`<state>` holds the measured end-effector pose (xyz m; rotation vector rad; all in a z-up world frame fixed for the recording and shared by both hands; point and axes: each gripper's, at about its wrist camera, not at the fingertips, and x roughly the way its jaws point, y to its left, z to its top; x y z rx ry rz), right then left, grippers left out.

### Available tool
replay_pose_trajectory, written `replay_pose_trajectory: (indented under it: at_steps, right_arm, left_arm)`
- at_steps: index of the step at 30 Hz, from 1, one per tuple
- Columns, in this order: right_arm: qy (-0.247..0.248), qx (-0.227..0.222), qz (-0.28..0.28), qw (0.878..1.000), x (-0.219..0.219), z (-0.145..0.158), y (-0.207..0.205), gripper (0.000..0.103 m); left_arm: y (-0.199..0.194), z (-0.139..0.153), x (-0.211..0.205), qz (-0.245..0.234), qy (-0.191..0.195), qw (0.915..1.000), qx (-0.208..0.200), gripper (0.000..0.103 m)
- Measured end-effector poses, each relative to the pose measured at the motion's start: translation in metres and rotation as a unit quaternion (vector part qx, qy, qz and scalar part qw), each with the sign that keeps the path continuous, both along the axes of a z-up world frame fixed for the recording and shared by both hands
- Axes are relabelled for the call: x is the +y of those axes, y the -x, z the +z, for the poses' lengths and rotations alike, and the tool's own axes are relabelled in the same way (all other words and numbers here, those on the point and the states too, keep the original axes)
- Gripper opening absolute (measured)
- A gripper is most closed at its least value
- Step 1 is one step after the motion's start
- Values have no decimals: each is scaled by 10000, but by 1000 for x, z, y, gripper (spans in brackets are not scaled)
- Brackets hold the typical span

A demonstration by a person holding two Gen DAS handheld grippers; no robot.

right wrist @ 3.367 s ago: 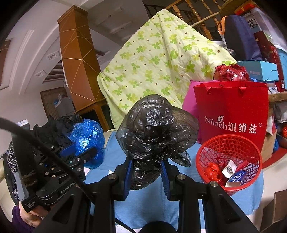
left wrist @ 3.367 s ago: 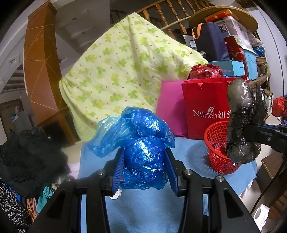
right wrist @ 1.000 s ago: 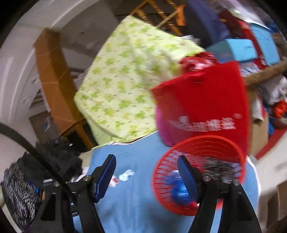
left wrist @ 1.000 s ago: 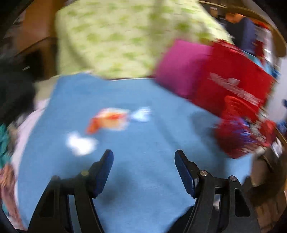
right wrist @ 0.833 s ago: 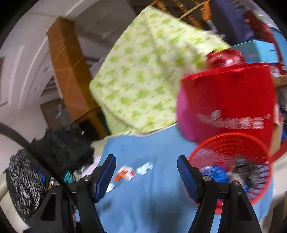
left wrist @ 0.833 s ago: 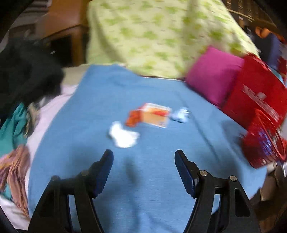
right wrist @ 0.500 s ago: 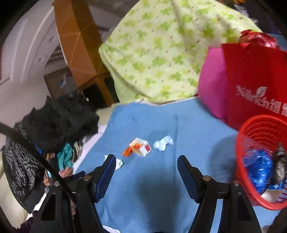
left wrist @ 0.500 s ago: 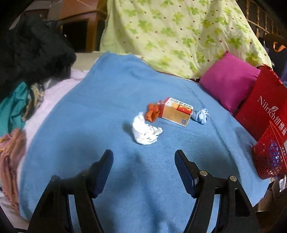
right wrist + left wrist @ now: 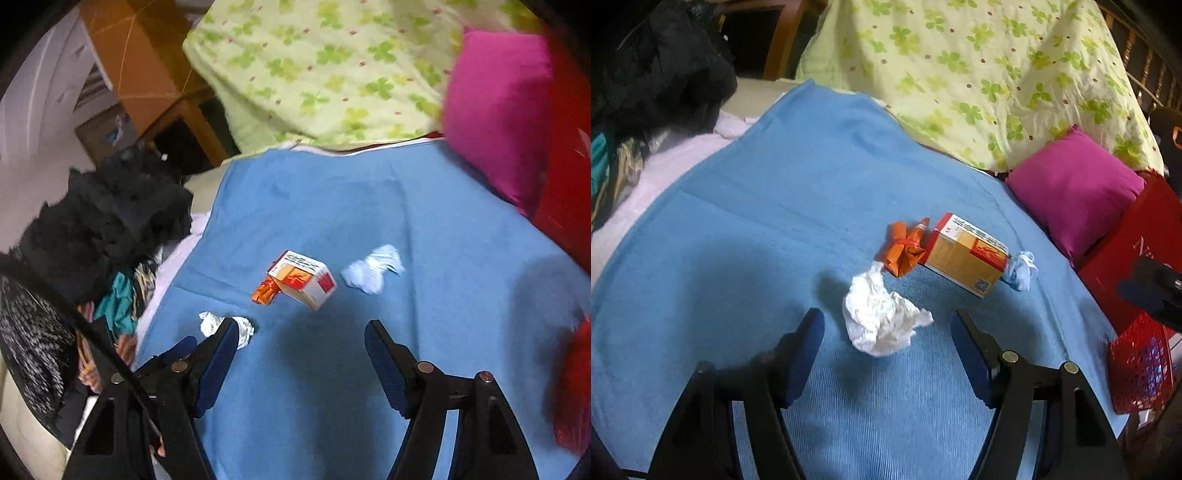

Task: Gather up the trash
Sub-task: 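Grasp the white tissue with the left gripper while the right gripper grasps the medicine box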

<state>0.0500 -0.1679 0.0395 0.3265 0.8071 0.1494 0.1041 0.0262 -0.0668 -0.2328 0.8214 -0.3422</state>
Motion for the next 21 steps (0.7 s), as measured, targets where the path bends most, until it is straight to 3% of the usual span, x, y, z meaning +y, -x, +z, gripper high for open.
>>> replay_pose_trajectory:
  at_steps: [4, 7, 11, 19, 21]
  right_arm:
    - [398, 163, 554, 9975, 19, -9, -50, 75]
    - [726, 172, 942, 9928, 30, -19, -82, 75]
    - [956, 289, 1269, 9869, 36, -39, -119, 75]
    - [1401, 739, 1664, 9732, 52, -87, -152, 75]
    - [1453, 627, 1565, 9749, 52, -93, -145, 74]
  left_arm:
    - [-11, -9, -5, -89, -67, 9997, 216, 69]
    - [-16, -14, -9, -170, -234, 9991, 305, 55]
    - [-26, -22, -4, -186, -77, 9981, 582, 37]
    - [-28, -22, -2, -264, -44, 9978, 607, 29]
    - [-28, -22, -1, -251, -32, 9978, 609, 27]
